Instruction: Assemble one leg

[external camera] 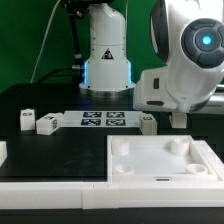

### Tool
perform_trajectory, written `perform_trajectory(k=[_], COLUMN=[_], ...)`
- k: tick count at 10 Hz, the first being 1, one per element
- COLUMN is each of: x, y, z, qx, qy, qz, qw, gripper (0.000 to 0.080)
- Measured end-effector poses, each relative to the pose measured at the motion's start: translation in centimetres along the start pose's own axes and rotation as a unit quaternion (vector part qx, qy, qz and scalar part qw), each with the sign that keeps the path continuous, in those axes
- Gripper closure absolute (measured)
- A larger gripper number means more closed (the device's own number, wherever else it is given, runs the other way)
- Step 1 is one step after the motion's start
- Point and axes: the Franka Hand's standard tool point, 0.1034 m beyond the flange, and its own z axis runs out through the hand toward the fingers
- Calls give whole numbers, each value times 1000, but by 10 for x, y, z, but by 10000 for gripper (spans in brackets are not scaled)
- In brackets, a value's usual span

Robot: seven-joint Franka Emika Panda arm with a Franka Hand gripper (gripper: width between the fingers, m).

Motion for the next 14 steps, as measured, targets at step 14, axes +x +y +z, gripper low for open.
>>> perform_trajectory(k=[14], x=[18], y=[0], z=[-92], qx=[45], qy=[489], qz=[-44], qw=[870], gripper=[511])
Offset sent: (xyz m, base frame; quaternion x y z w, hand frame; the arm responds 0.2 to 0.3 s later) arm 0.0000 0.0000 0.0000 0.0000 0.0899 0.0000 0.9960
